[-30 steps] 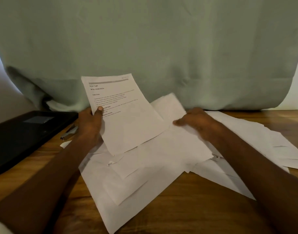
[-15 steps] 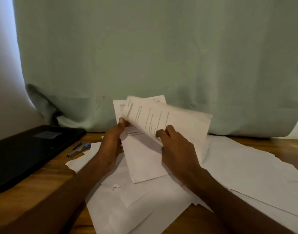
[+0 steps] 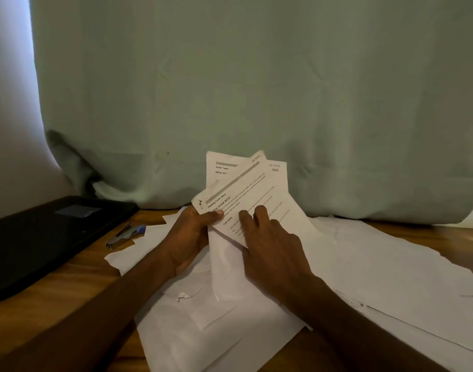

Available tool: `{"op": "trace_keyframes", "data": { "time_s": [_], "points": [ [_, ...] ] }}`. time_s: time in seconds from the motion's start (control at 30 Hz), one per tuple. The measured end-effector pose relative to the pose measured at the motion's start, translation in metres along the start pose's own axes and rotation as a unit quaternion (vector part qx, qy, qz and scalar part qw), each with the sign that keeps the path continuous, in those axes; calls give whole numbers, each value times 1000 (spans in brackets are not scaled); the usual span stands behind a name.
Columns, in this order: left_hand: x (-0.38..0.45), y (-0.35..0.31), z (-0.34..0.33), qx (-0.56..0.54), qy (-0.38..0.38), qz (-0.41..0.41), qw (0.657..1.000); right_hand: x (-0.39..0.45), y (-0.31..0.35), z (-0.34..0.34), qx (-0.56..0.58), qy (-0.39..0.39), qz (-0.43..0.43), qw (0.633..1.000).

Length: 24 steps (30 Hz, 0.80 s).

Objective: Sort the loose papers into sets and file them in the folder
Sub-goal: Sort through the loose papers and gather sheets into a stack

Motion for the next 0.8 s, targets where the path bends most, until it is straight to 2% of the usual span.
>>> {"op": "trace_keyframes", "data": {
  "time_s": [0.17, 0.27, 0.37, 0.43, 0.5, 0.53, 0.6, 0.73, 0.8],
  "points": [
    [4, 3, 8, 0, -15, 8, 1000, 1, -5, 1, 71, -22, -7, 997],
    [6, 3, 14, -12, -16, 9, 1000, 6, -15, 5, 88, -99, -22, 991],
    [13, 3, 24, -31, -26, 0, 999, 12, -36, 12, 66, -162, -97, 980],
    [17, 1, 31, -43, -34, -12, 998, 12, -51, 12, 59, -161, -153, 973],
    [19, -1, 39, -56, -44, -20, 997, 11, -64, 9, 120, -131, -192, 965],
    [20, -4, 42, -63, -52, -21, 996, 12, -68, 8, 190, -117, -209, 952],
    [21, -7, 50, -66, -78, -24, 995, 12, -75, 6, 359, -99, -248, 894],
    [17, -12, 57, -24, -119, -37, 992, 12, -76, -3, 504, -112, -310, 799],
    [14, -11, 51, 12, -112, -20, 993, 12, -70, -5, 551, -122, -322, 760]
  ]
}}
Point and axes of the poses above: each hand's wrist, its own x-axis towards the middle knuckle, its own z-axis out of the back of the hand, y = z × x, the point moved 1 cm from there along x, towards the middle knuckle, and after that the axes turned 4 degrees about y, right-handed, at the moved point
